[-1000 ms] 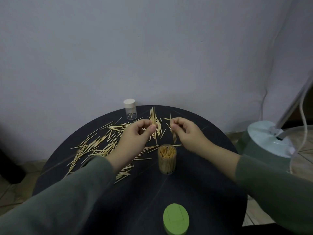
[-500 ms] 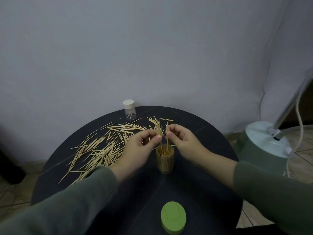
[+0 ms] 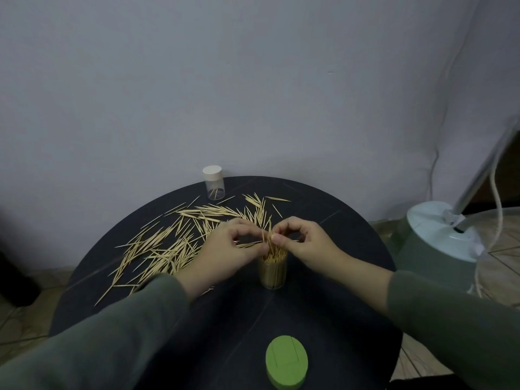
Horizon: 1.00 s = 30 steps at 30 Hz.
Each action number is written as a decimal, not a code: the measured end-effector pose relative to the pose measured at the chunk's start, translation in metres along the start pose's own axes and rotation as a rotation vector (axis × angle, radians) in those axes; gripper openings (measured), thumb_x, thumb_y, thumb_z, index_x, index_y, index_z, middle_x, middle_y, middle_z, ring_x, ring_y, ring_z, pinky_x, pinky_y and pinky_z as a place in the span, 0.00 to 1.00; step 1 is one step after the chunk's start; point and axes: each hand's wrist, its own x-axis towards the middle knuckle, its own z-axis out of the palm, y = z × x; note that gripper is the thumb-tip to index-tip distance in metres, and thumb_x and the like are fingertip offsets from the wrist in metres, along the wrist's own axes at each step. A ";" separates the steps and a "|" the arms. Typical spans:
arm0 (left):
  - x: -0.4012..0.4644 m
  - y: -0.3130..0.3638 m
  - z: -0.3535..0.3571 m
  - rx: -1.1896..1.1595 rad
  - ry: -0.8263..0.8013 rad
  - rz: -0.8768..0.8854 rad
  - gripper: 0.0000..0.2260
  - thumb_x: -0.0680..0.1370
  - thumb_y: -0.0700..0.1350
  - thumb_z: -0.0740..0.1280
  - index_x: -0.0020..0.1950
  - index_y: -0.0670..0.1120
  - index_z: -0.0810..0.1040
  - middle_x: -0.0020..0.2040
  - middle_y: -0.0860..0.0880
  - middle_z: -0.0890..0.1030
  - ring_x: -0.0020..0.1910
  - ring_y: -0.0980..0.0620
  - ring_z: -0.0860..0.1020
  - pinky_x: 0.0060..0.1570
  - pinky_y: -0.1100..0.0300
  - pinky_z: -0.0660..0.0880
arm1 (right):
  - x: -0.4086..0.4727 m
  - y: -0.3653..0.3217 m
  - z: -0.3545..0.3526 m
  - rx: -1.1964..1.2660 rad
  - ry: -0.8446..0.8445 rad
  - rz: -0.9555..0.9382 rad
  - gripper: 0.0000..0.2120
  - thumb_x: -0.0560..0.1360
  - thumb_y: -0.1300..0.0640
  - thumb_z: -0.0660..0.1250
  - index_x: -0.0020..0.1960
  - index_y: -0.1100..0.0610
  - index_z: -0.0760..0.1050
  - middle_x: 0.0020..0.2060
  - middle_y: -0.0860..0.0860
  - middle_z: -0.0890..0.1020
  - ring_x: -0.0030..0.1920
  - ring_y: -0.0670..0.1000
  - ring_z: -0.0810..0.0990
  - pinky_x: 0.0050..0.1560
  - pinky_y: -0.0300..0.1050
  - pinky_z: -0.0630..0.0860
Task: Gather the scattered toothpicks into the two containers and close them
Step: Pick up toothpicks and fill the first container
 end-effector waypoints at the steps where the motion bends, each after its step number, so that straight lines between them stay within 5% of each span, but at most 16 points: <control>1: 0.000 0.000 -0.001 0.015 -0.010 0.017 0.12 0.72 0.46 0.75 0.51 0.61 0.81 0.52 0.59 0.79 0.53 0.65 0.75 0.55 0.63 0.72 | 0.000 0.000 -0.001 -0.005 -0.004 -0.004 0.05 0.75 0.59 0.70 0.45 0.49 0.78 0.44 0.46 0.79 0.48 0.44 0.79 0.48 0.37 0.76; 5: -0.003 0.000 -0.005 0.042 -0.054 0.104 0.23 0.75 0.51 0.70 0.68 0.62 0.70 0.62 0.63 0.76 0.61 0.63 0.72 0.58 0.60 0.72 | 0.003 0.003 -0.004 -0.063 -0.010 -0.052 0.07 0.74 0.59 0.71 0.43 0.47 0.78 0.44 0.46 0.79 0.48 0.45 0.78 0.52 0.42 0.76; 8: -0.007 0.006 -0.004 0.341 -0.092 0.286 0.26 0.77 0.60 0.61 0.75 0.61 0.62 0.62 0.62 0.74 0.60 0.63 0.70 0.56 0.63 0.71 | 0.004 0.008 -0.006 -0.100 -0.031 -0.096 0.04 0.71 0.53 0.73 0.43 0.47 0.78 0.44 0.47 0.79 0.50 0.48 0.78 0.55 0.48 0.76; 10: -0.010 0.008 -0.002 0.556 -0.067 0.443 0.25 0.79 0.59 0.56 0.76 0.55 0.63 0.59 0.59 0.76 0.57 0.60 0.70 0.54 0.57 0.73 | 0.003 0.010 -0.008 -0.111 -0.027 -0.116 0.10 0.68 0.45 0.71 0.46 0.48 0.78 0.45 0.47 0.79 0.51 0.50 0.77 0.55 0.48 0.75; 14: -0.011 0.003 -0.002 0.692 -0.127 0.504 0.27 0.80 0.62 0.53 0.77 0.53 0.61 0.73 0.57 0.69 0.70 0.52 0.67 0.65 0.49 0.69 | 0.001 0.014 -0.015 -0.102 -0.108 -0.092 0.21 0.65 0.40 0.70 0.53 0.50 0.72 0.48 0.43 0.77 0.51 0.46 0.76 0.52 0.40 0.74; 18: -0.008 0.001 -0.010 0.787 -0.253 0.556 0.31 0.79 0.65 0.54 0.78 0.52 0.60 0.73 0.54 0.70 0.75 0.51 0.60 0.70 0.49 0.62 | 0.000 0.013 -0.024 -0.184 -0.288 -0.003 0.32 0.65 0.39 0.72 0.65 0.47 0.69 0.60 0.44 0.76 0.61 0.44 0.75 0.61 0.42 0.74; 22: -0.009 0.003 -0.010 0.694 -0.185 0.550 0.30 0.78 0.64 0.57 0.77 0.54 0.60 0.77 0.56 0.63 0.76 0.52 0.59 0.71 0.49 0.61 | 0.000 0.010 -0.022 -0.290 -0.333 0.001 0.28 0.68 0.45 0.75 0.65 0.50 0.74 0.60 0.46 0.79 0.61 0.46 0.76 0.65 0.48 0.72; 25: -0.011 0.007 -0.012 0.632 -0.117 0.399 0.31 0.77 0.65 0.55 0.77 0.54 0.59 0.73 0.56 0.68 0.73 0.58 0.58 0.70 0.49 0.63 | 0.001 0.009 -0.022 -0.327 -0.349 0.022 0.23 0.70 0.49 0.76 0.63 0.50 0.75 0.57 0.44 0.80 0.59 0.44 0.77 0.65 0.46 0.72; 28: -0.013 0.004 -0.016 0.692 -0.158 0.561 0.25 0.78 0.62 0.58 0.73 0.53 0.69 0.66 0.55 0.76 0.72 0.59 0.63 0.65 0.55 0.63 | 0.003 0.005 -0.023 -0.320 -0.340 0.023 0.21 0.70 0.54 0.76 0.61 0.51 0.76 0.55 0.45 0.81 0.59 0.44 0.77 0.63 0.39 0.72; 30: -0.013 -0.002 -0.019 0.757 -0.158 0.667 0.23 0.79 0.59 0.60 0.72 0.51 0.70 0.60 0.54 0.81 0.72 0.55 0.66 0.62 0.57 0.62 | 0.003 0.004 -0.022 -0.324 -0.340 0.025 0.22 0.69 0.52 0.77 0.61 0.52 0.77 0.55 0.46 0.81 0.59 0.44 0.77 0.64 0.44 0.73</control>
